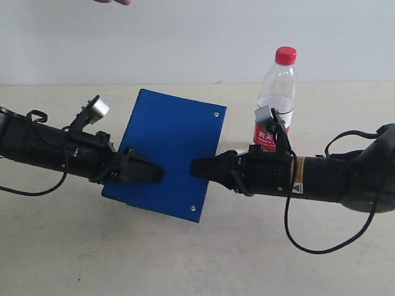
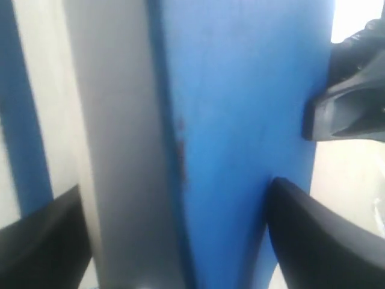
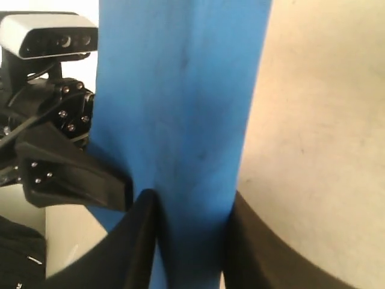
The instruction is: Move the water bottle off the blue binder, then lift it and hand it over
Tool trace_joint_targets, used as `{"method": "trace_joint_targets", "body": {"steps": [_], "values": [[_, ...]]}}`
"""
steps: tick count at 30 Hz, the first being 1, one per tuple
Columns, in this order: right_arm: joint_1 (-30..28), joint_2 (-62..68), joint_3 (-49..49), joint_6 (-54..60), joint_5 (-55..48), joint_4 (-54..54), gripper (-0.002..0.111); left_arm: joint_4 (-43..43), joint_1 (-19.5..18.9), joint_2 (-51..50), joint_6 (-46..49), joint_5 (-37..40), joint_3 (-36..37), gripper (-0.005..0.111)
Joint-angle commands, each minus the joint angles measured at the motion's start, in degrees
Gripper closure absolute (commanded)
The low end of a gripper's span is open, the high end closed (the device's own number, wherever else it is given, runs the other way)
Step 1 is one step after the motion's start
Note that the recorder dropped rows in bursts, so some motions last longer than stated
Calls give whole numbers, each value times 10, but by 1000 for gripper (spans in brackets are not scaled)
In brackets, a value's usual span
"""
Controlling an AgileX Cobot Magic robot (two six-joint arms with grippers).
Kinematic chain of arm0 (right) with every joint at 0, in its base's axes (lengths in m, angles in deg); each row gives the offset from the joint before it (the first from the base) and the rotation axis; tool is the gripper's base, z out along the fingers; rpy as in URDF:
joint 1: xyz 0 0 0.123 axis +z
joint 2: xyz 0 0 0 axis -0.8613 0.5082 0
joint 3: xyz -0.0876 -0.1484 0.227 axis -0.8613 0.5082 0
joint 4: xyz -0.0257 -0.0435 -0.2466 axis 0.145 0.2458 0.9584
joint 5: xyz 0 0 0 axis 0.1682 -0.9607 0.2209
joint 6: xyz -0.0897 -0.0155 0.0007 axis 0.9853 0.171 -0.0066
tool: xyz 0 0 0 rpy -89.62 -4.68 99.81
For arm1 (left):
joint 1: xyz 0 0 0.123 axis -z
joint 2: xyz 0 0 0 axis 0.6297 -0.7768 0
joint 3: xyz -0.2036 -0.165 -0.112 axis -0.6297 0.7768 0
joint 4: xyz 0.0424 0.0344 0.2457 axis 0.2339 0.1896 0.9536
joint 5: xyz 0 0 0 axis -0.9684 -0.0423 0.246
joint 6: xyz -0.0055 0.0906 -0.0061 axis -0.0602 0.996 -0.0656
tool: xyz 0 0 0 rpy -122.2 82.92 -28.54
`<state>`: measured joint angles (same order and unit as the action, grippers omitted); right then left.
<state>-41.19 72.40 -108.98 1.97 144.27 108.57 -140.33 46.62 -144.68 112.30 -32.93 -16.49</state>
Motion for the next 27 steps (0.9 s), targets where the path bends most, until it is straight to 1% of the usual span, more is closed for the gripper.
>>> {"method": "trace_joint_targets", "body": {"steps": [1, 2, 4, 6, 8, 10, 11, 12, 15, 16, 17, 20, 22, 24, 27], "values": [[6, -8, 4, 8, 45, 61, 108, -127, -49, 9, 35, -153, -3, 40], [6, -8, 4, 8, 35, 71, 108, -142, -57, 12, 44, -149, -3, 40], [6, -8, 4, 9, 10, 94, 108, -144, -71, 20, 61, -130, -3, 40], [6, -8, 4, 9, -15, 117, 108, -144, -82, 30, 69, -82, -3, 40], [6, -8, 4, 18, -31, 128, 108, -144, -87, 40, 67, -30, -3, 40], [6, -8, 4, 26, -24, 127, 108, -144, -87, 46, 56, -13, -3, 42], [6, -8, 4, 31, -13, 126, 108, -144, -87, 46, 52, -5, -3, 46], [6, -8, 4, 32, 1, 126, 108, -144, -87, 46, 51, 2, -3, 54], [6, -8, 4, 32, 30, 126, 108, -139, -87, 44, 51, 3, -3, 84], [6, -8, 4, 32, 34, 126, 108, -133, -87, 44, 51, 2, -3, 96], [6, -8, 4, 32, 35, 126, 108, -129, -87, 44, 51, 2, -3, 103], [6, -8, 4, 26, 36, 126, 108, -128, -87, 44, 28, -2, -3, 100], [6, -8, 4, 16, 36, 126, 108, -128, -87, 44, 22, -11, -3, 94], [6, -8, 4, 16, 38, 128, 108, -128, -87, 44, 22, -12, -3, 84], [6, -8, 4, 13, 42, 130, 108, -131, -87, 43, 22, -11, -3, 60]]}}
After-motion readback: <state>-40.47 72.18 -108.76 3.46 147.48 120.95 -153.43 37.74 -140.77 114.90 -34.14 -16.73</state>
